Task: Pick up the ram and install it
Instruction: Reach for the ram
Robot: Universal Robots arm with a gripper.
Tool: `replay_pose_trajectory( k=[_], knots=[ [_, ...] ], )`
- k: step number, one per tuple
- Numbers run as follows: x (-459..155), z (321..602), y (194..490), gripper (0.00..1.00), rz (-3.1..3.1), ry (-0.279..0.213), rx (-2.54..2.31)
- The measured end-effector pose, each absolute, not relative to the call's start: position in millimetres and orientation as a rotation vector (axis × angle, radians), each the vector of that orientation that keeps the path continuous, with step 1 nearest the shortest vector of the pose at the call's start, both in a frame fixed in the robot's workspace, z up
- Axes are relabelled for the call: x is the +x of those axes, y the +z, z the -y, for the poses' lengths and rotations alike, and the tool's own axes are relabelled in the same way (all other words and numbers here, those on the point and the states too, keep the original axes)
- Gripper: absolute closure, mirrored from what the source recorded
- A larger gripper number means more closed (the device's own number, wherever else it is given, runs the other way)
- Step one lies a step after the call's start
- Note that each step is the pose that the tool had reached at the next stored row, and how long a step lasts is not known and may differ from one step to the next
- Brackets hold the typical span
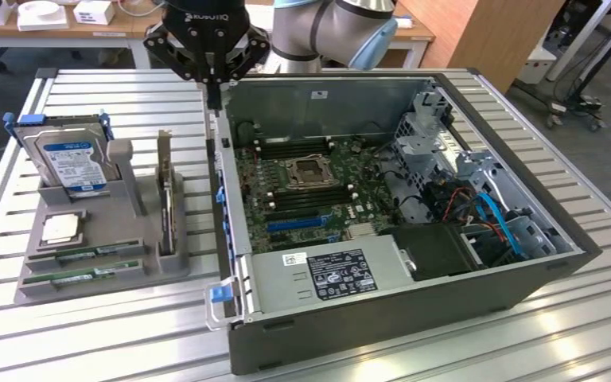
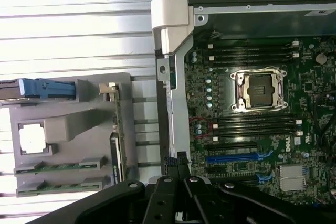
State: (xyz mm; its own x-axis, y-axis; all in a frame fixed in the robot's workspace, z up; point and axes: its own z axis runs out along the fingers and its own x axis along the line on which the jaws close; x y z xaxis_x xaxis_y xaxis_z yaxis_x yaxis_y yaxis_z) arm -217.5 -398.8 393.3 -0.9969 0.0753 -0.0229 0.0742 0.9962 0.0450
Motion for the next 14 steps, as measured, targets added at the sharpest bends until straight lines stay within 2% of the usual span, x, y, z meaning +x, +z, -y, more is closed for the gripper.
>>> replay_pose_trajectory(
  k=[14],
  knots=[
    [-239, 399, 393, 0.9, -3.114, 0.069, 0.117]
  ],
)
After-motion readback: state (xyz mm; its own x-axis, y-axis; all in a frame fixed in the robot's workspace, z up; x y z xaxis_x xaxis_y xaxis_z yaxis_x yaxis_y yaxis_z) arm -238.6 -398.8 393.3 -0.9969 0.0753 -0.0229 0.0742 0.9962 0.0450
